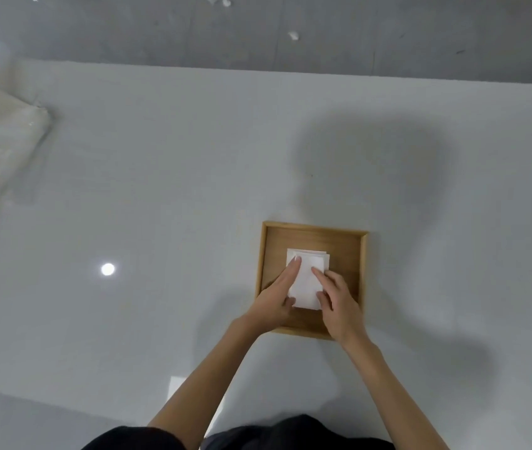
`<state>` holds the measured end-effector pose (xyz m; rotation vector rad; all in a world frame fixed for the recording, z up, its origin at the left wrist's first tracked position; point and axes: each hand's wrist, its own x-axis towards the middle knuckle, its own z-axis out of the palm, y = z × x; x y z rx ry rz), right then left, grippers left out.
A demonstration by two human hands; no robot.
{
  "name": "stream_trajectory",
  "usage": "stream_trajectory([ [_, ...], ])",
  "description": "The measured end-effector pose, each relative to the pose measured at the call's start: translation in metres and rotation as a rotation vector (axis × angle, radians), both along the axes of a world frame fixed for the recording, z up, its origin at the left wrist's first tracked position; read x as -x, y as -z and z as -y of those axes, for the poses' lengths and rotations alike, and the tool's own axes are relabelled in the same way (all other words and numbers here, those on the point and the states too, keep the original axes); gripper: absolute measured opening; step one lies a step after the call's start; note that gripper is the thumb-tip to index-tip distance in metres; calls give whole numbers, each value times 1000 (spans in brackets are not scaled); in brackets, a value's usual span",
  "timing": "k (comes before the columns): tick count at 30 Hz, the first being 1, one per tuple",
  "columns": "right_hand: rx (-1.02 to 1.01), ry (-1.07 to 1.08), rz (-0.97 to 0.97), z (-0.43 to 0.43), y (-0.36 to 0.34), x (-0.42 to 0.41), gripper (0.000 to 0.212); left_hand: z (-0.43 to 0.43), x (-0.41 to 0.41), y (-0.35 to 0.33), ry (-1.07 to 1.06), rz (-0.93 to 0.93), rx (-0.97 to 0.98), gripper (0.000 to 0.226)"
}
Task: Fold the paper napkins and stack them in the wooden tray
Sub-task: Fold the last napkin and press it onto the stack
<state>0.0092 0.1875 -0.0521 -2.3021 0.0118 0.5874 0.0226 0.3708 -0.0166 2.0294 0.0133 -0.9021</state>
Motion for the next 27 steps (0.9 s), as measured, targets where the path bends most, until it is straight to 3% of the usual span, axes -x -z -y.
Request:
stream_trajectory([
  [6, 36, 17, 19, -9, 5, 1, 50, 3, -1, 10, 150, 53, -136, 99],
  [16, 134, 127, -23, -12, 4, 2, 55, 18, -3, 9, 165, 43, -354, 98],
  [20, -55, 415, 74, -18, -5, 0, 46, 21, -4, 5, -132, 174, -429, 69],
  [23, -172, 712, -34, -27, -11, -7, 39, 28, -5, 7, -388, 150, -418, 47],
  [27, -396, 693, -195, -33, -9, -18, 36, 37, -10, 9, -430, 98, -348, 39],
])
